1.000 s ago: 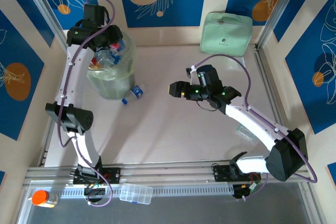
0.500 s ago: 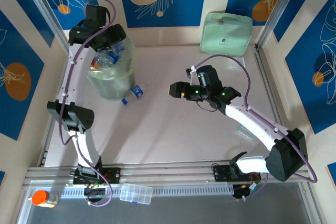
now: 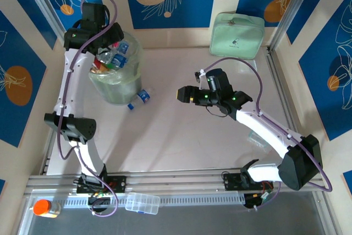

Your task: Put the plastic bottles in the bin

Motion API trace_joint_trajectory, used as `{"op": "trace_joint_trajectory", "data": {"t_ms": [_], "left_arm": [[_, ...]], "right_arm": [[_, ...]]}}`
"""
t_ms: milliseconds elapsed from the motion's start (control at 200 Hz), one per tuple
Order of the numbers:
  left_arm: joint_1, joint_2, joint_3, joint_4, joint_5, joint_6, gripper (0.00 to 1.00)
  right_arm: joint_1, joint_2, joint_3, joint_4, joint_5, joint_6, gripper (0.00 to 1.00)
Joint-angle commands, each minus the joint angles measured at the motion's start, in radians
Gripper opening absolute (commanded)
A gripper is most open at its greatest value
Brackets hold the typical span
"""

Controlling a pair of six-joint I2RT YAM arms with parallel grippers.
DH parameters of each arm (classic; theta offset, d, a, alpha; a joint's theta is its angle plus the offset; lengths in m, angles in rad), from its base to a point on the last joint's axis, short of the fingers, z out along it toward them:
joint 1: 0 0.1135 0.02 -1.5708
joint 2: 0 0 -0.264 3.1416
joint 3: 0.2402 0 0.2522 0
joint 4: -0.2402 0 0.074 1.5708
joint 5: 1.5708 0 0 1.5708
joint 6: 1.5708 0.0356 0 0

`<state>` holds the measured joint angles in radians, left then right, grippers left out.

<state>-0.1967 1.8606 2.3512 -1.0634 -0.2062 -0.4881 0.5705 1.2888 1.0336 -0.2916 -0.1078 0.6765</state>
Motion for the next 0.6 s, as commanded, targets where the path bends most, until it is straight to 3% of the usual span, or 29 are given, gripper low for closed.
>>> {"op": "trace_joint_trajectory", "data": {"t_ms": [0,315,595], "left_arm": [[-0.007,0.038,0.031,-0.006,-0.032,0.043,0.66],[0.005,0.113,-0.011,-0.040,-0.102,0.055,0.67],[0.046,0.051,-0.182,0.038,-0.029,0.008,0.58]], "right_arm": [[0.009,0.004,-0.013,0.018,-0.007,-0.011,0.76],[0.011,0.012,-0.013,0.020,-0.010,-0.005,0.76],[0.011,0.019,0.006,0.013,-0.010,0.000,0.76]]}}
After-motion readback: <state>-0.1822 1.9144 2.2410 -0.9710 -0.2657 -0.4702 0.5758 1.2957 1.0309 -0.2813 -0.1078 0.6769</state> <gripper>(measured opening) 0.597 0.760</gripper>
